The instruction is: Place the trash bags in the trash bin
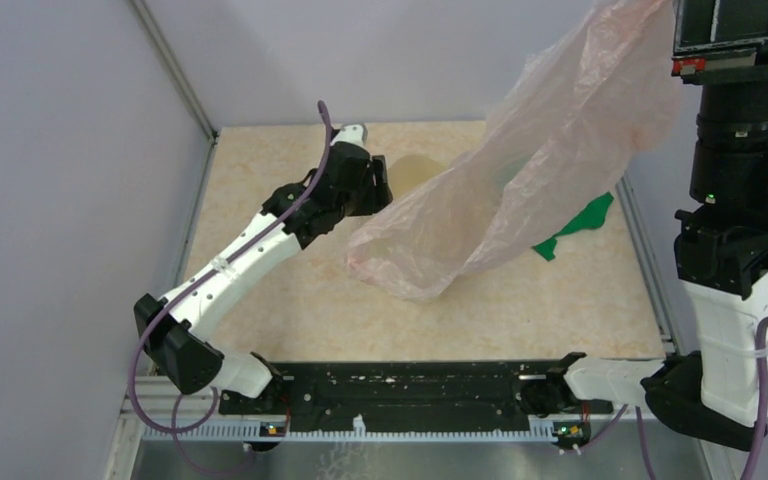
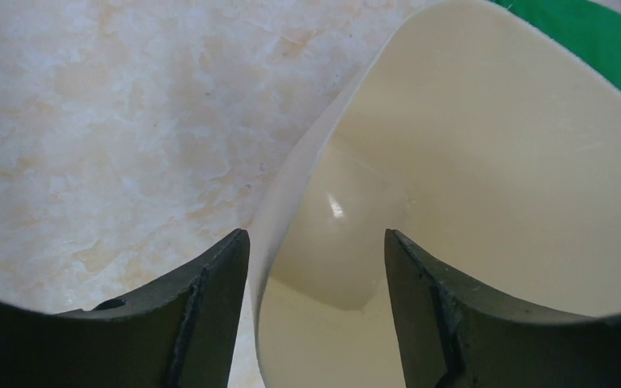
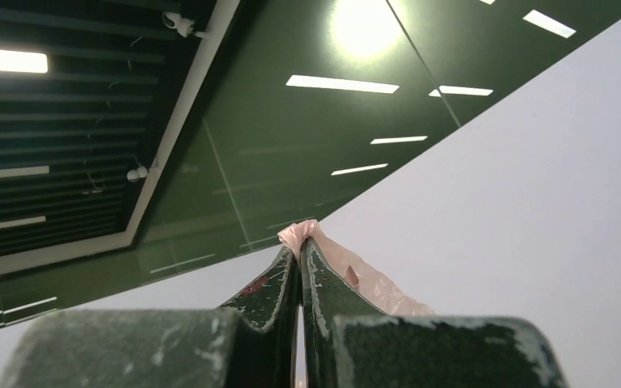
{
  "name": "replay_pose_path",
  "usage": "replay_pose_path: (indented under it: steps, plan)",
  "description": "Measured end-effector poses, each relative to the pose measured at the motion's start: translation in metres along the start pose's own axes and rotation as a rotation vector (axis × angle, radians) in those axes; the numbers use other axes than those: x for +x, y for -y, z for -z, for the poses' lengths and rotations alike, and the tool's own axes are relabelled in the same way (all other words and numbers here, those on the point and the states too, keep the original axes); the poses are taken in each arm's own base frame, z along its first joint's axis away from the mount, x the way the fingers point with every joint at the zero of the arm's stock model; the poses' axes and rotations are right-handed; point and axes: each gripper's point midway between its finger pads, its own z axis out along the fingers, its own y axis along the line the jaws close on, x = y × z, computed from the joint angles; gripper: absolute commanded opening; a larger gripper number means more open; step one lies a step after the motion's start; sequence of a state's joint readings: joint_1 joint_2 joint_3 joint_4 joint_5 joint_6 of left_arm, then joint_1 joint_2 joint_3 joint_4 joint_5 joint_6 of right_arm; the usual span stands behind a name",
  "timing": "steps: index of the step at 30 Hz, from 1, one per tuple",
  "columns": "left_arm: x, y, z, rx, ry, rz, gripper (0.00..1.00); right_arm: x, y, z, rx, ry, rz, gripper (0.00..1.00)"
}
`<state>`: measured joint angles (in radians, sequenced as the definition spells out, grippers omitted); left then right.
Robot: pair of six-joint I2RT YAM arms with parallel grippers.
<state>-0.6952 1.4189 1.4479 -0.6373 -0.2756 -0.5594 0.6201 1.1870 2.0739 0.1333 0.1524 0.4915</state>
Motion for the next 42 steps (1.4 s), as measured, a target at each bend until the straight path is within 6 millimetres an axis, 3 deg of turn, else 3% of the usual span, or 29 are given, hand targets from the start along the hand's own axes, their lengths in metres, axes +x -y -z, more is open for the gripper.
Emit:
replay_pose_path:
  steps: [5,9,11,18,21,27,34,42]
  plan:
    - [-0.021,0.010,0.016,0.035,0.036,0.006,0.78,0.014,0.006,-0.009,0.000,0.005,0.001,0.00]
    - [-0.045,0.014,0.045,0.089,0.094,0.032,0.81,0.028,0.015,-0.016,0.012,-0.002,0.024,0.00]
    - [-0.054,0.015,0.066,0.120,0.121,0.045,0.82,0.030,0.018,-0.022,0.016,0.007,0.047,0.00]
    - [-0.073,0.021,0.155,0.303,0.214,0.145,0.85,0.066,0.047,-0.035,0.071,-0.029,0.172,0.00]
    - [-0.071,0.029,0.196,0.430,0.227,0.196,0.86,0.075,0.057,-0.039,0.087,-0.038,0.234,0.00]
    - [-0.056,0.046,0.246,0.651,0.182,0.274,0.90,0.073,0.063,-0.046,0.097,-0.007,0.334,0.00]
    - [-0.038,0.072,0.256,0.844,0.076,0.365,0.92,0.064,0.060,-0.051,0.087,0.025,0.377,0.00]
    - [-0.051,0.080,0.246,0.859,0.109,0.408,0.92,0.071,0.054,-0.051,0.074,0.013,0.357,0.00]
